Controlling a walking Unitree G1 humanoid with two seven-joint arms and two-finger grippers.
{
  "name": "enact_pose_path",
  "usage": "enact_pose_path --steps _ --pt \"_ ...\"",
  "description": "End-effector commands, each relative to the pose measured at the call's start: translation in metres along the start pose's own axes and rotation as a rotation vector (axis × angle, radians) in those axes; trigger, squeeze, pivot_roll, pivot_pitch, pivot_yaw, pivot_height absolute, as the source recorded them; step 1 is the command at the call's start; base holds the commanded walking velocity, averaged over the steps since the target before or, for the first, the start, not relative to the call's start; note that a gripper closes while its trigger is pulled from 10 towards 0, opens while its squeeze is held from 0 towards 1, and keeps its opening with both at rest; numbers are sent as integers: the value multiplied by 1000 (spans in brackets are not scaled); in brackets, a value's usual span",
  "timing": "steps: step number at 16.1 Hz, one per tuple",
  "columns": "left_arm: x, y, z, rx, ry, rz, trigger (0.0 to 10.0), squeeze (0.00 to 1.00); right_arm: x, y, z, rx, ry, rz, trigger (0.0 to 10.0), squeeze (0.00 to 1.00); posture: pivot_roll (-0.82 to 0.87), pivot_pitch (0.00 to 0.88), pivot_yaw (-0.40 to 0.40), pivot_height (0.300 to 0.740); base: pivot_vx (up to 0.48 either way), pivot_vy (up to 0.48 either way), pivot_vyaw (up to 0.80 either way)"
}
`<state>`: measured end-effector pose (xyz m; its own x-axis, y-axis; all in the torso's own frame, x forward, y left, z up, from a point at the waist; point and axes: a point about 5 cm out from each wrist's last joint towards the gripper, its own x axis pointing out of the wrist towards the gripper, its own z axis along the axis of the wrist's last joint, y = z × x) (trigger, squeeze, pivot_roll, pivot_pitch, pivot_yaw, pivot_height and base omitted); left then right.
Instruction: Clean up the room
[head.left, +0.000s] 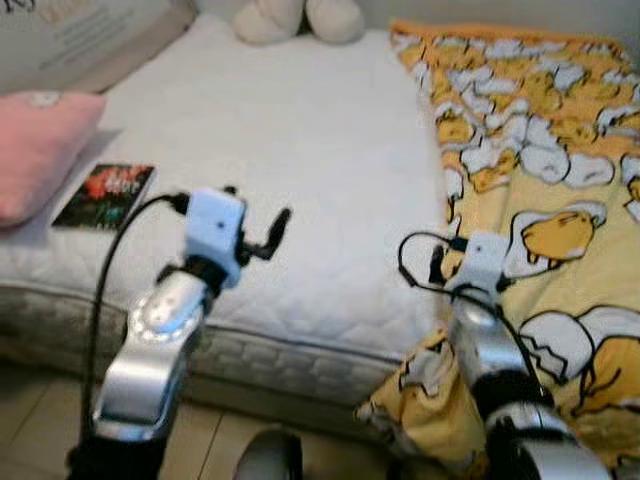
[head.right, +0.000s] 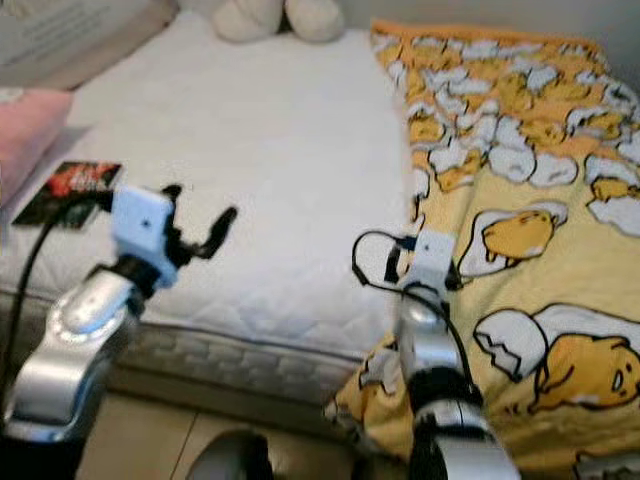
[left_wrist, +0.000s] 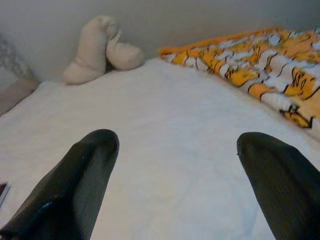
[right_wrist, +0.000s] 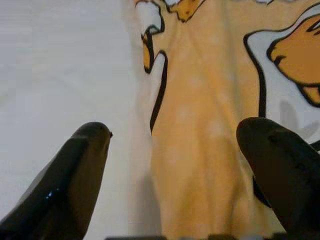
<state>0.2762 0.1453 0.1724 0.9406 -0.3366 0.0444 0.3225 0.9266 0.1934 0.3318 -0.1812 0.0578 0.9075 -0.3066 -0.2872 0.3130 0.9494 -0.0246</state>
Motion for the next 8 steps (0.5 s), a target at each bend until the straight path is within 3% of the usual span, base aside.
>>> enact_pose_path --steps 1,3,6,7,8 --pt "-2 0 4 -4 -5 -12 10000 0 3 -2 2 -6 -4 -15 10000 0 227 120 57 699 0 0 0" --pt "-5 -1 4 -7 9 -13 10000 0 6 -3 -2 -16 37 -23 10000 0 228 135 56 699 0 0 0" --pt "-8 -5 3 -16 26 -19 10000 0 6 -18 -22 -21 142 -104 10000 0 226 155 58 699 0 0 0" --pt "-9 -6 4 -18 28 -20 10000 0 5 -18 -29 -9 176 -96 10000 1000 230 161 58 699 0 0 0" --pt "-9 -5 4 -18 31 -19 10000 0 3 -16 -34 -9 194 -79 10000 1000 231 164 59 699 0 0 0"
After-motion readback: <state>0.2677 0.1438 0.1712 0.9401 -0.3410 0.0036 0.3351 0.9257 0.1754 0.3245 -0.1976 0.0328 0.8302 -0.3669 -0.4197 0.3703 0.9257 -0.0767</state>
